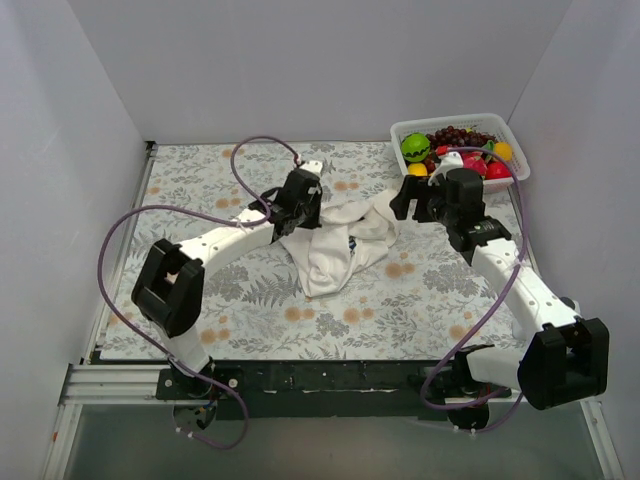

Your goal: Pin the brooch onto the clothing

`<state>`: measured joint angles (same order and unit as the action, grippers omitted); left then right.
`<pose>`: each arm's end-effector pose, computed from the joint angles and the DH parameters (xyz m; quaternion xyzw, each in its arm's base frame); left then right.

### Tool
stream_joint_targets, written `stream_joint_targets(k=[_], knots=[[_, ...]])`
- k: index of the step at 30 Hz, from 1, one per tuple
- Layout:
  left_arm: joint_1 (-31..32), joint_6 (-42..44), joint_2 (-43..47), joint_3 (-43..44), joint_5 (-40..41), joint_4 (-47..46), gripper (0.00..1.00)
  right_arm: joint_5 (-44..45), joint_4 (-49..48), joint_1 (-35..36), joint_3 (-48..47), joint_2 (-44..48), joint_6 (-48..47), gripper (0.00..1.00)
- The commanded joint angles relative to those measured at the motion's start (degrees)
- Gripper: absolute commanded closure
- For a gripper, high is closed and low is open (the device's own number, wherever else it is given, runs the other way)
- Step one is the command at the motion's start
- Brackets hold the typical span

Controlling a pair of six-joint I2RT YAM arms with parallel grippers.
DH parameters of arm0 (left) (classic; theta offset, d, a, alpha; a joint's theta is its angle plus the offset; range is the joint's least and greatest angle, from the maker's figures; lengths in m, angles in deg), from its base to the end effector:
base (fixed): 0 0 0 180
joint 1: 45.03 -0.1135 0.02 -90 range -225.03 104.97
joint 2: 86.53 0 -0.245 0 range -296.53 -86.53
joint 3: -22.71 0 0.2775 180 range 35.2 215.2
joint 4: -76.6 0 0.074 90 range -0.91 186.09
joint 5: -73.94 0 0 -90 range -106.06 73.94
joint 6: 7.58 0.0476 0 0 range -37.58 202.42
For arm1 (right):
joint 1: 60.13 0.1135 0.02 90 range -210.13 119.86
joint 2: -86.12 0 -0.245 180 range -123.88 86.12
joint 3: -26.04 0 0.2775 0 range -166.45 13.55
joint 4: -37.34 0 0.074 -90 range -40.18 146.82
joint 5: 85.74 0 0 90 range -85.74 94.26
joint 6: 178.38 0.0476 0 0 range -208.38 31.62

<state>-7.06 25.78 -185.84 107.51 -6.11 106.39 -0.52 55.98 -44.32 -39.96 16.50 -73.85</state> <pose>0.3321 -0.2487 0.2013 -0.1821 0.9004 -0.2301 0.3211 0.3107 0.0921 0.2796 -0.0325 0.8293 0.1791 0.5284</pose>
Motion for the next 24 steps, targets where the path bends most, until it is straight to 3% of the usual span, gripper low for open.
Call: stream_joint_targets(k=[1,6,14,18,22,24], knots=[[0.78,4.08,9.56,13.34,-4.84,1.51,1.00,0.20,-0.79,1.59,-5.71,-0.86,-1.16,0.13],[4.38,6.45,10.98,23.03,-16.69,3.70,1.00,0.29,-0.35,1.94,-8.53,-1.31,-0.99,0.13],[14.66,10.50,11.41,36.04,-23.13,5.64,1.00,3.37,1.14,1.94,-11.78,2.82,-2.13,0.13],[15.11,9.18,14.22,40.62,-26.21,5.03,1.00,2.58,1.76,1.85,-13.01,4.93,-3.01,0.13],[15.02,10.41,17.39,37.13,-16.32,4.14,1.00,-0.05,2.63,1.94,-12.49,5.20,-3.98,0.13],[14.93,10.94,19.05,34.14,-3.45,4.06,1.00,-0.58,3.25,1.94,-11.88,4.07,-4.15,0.13]])
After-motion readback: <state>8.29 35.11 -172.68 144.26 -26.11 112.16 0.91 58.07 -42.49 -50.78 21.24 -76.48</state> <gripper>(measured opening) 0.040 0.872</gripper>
